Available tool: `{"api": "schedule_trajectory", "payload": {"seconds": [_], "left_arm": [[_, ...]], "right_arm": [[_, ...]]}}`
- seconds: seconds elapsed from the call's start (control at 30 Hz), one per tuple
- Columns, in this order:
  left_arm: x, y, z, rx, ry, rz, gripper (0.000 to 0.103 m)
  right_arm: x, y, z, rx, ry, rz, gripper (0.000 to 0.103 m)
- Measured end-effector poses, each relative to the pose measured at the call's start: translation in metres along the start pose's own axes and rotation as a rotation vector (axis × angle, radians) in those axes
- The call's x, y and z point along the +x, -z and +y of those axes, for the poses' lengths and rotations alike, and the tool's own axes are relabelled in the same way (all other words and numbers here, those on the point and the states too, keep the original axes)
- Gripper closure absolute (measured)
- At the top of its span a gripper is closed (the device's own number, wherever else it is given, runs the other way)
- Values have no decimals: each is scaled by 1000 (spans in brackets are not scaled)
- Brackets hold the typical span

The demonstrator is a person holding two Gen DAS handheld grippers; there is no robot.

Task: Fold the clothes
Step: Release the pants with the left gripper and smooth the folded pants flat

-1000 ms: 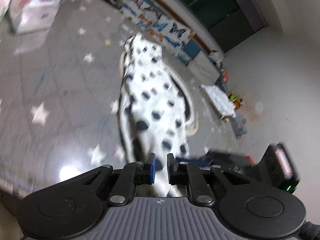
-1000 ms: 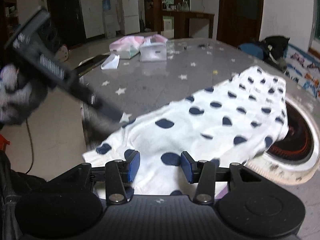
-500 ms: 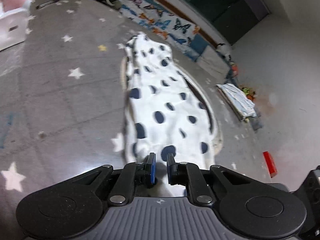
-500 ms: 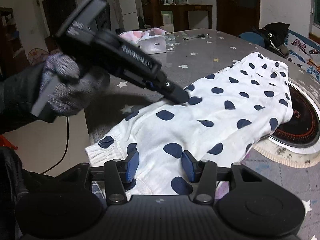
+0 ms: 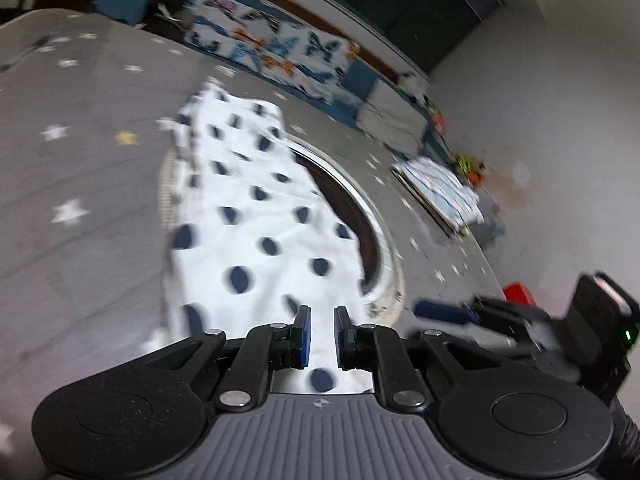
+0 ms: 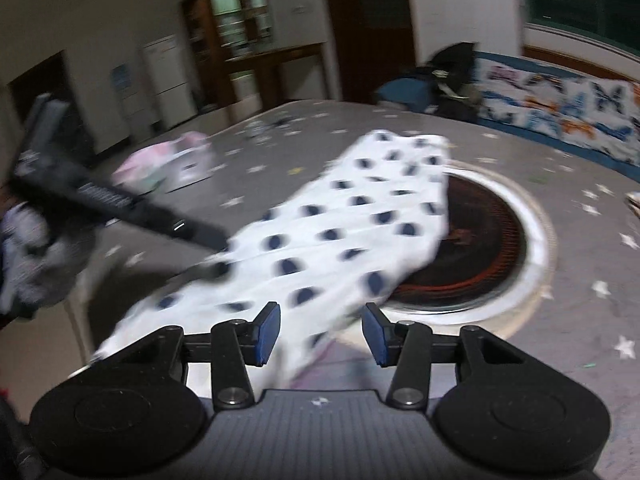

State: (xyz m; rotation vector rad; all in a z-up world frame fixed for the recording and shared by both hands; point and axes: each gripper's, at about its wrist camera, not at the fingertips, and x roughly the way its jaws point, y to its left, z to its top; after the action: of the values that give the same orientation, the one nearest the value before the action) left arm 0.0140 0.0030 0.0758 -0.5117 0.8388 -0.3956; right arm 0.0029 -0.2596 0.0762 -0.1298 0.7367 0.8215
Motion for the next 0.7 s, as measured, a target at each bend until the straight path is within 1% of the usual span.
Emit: {"api": "schedule_trajectory", "payload": {"seconds": [0.07,0.13,0.2,0.3,0.33,0.4,0.43,0.53,0.7], "left_arm": [[16,-5,-12,27,14,25,87],[31,-9,-24,62,14,42,78],[46,-13,-36,106,-3,56,70],[70,-15,-51,199,-61,60,70],[78,-16,-53,218,-84,61,72],[93,-16,-53,229,-121,81,73],[98,-16,-49,215,-124,92,80],[104,-19,-32,138,-108,112,93],[98,-25,2,-50,-35,101,97]], "right_arm": [[6,-2,-15,30,33,-4,60],[11,-4,-27,61,61,-4,64],[15,-4,-39,89,84,-4,65],[20,-4,-51,118,92,0,65],[22,-3,-53,119,92,2,66],[24,-3,-55,122,85,3,66],[25,-3,-56,123,81,3,67],[28,-4,-57,134,65,1,69],[38,-6,-60,141,43,9,70]]}}
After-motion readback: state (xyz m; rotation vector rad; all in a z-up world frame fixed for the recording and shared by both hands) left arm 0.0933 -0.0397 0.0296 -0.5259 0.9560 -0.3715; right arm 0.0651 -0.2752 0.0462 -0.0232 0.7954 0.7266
